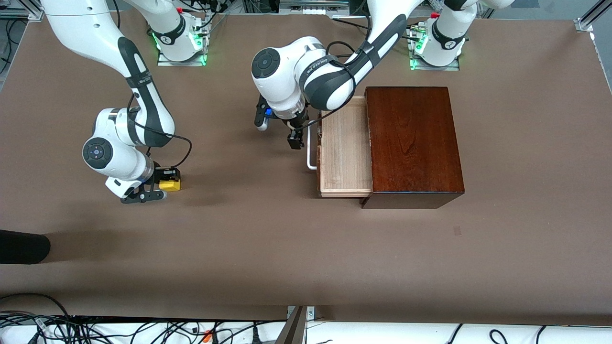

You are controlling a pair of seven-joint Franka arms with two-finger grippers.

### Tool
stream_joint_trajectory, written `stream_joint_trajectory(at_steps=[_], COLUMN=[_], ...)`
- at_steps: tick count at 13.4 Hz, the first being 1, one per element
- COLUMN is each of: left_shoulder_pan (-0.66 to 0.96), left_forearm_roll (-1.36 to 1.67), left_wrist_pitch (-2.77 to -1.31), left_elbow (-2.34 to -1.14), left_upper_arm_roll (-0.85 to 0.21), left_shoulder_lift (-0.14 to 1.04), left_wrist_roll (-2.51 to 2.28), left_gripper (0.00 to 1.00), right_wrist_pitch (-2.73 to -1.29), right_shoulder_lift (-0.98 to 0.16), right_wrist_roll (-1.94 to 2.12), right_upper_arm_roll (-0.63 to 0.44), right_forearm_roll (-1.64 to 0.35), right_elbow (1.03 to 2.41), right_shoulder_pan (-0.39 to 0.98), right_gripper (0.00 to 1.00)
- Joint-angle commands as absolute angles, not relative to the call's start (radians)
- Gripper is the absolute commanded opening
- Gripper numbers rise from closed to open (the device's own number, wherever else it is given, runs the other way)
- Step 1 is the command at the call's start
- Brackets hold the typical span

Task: Open drawer, take yellow block, close drawer
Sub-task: 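Lower the cube onto the table with the right gripper and release it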

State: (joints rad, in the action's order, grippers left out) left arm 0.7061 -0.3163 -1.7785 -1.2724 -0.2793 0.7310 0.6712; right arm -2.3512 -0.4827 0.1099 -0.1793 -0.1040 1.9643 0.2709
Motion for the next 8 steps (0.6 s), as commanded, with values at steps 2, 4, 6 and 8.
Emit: stream_joint_trajectory(at_steps=[2,4,6,8], left_shoulder_pan=[0.703,0.7,0.693,0.689], left_forearm_roll=[-0.344,-0.344,-0.344,-0.345], left_wrist_pitch=[-1.753,-1.726,-1.717,-1.703], left_elbow=[-1.308,-1.308,-1.308,-1.31], left_upper_arm_roll=[-0.272,-0.272,-0.27,-0.267], left_shoulder_lift=[0.703,0.696,0.692,0.687], left_wrist_roll=[0.713,0.716,0.715,0.715], left_gripper=[1.0,1.0,1.0,1.0], right_wrist_pitch=[-2.344,-2.288,-2.25,-2.192], right_shoulder_lift=[-0.431,-0.341,-0.25,-0.171], right_wrist_roll=[0.107,0.11,0.11,0.107], right_upper_arm_roll=[-0.173,-0.173,-0.175,-0.175], right_forearm_roll=[-0.092,-0.094,-0.095,-0.095], right_elbow=[1.953,1.953,1.956,1.951], right_shoulder_pan=[0.27,0.272,0.256,0.241], right_gripper=[1.0,1.0,1.0,1.0])
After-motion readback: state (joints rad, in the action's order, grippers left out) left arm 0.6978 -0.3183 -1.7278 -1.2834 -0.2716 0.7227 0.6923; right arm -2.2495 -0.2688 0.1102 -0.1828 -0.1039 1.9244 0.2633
